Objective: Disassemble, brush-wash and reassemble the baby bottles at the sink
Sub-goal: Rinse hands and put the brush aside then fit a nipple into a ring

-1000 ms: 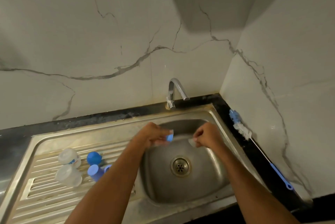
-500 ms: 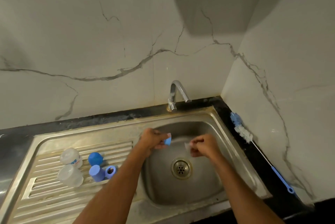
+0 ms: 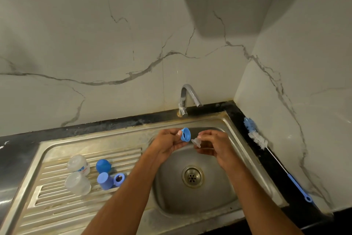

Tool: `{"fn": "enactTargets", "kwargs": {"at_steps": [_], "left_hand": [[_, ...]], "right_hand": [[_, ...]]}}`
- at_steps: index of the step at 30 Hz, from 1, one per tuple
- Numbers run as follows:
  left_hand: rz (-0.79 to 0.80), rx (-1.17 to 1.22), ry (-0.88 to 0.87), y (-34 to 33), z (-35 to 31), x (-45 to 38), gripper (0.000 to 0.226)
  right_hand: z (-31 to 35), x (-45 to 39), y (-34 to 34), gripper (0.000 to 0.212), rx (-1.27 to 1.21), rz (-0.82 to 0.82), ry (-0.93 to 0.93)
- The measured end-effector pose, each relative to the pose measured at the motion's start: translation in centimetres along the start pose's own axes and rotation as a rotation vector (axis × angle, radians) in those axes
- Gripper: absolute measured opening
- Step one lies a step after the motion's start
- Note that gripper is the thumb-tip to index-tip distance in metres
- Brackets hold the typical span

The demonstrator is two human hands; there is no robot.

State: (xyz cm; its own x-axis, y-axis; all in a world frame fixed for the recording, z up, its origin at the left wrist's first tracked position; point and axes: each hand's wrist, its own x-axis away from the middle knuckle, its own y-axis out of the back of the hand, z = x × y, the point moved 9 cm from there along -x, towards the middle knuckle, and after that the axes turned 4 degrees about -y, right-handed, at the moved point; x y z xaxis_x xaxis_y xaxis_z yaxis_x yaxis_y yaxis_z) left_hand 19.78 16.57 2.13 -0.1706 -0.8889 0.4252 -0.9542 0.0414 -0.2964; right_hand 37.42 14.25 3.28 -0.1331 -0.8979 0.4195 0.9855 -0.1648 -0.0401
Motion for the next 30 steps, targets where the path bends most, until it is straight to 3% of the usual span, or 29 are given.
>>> {"fn": "enactTargets", "kwargs": {"at_steps": [8,14,20,27,30], "left_hand": [[0.037,-0.144,-0.067,-0.8,0.1,0.3,0.020],[0.005,-0.137,-0.061,-0.4,0.3,0.2,0.018],[0.008,-0.073,-0.059,-0.1,0.1,0.1,0.019],[0.081,-0.071,-0.044,-0.9,0.1,0.3,0.022],[0.111,-0.061,-0.038,-1.4,0.0,0.4,0.024]], "right_hand": [[1.7,0.1,-0.5,0.010,0.340,-0.138,0.227],[2.2,-0.2,-2.0,0.024,0.587,-0.111,0.374],[2.1,-0.7,-2.8,0.042,0.730,0.056,0.357],[2.8,-0.8,-2.9,0.032,0.886,-0.012,0.356],[3.4,-0.8,-1.8,0.023,0.778,-0.148,0.365]]}}
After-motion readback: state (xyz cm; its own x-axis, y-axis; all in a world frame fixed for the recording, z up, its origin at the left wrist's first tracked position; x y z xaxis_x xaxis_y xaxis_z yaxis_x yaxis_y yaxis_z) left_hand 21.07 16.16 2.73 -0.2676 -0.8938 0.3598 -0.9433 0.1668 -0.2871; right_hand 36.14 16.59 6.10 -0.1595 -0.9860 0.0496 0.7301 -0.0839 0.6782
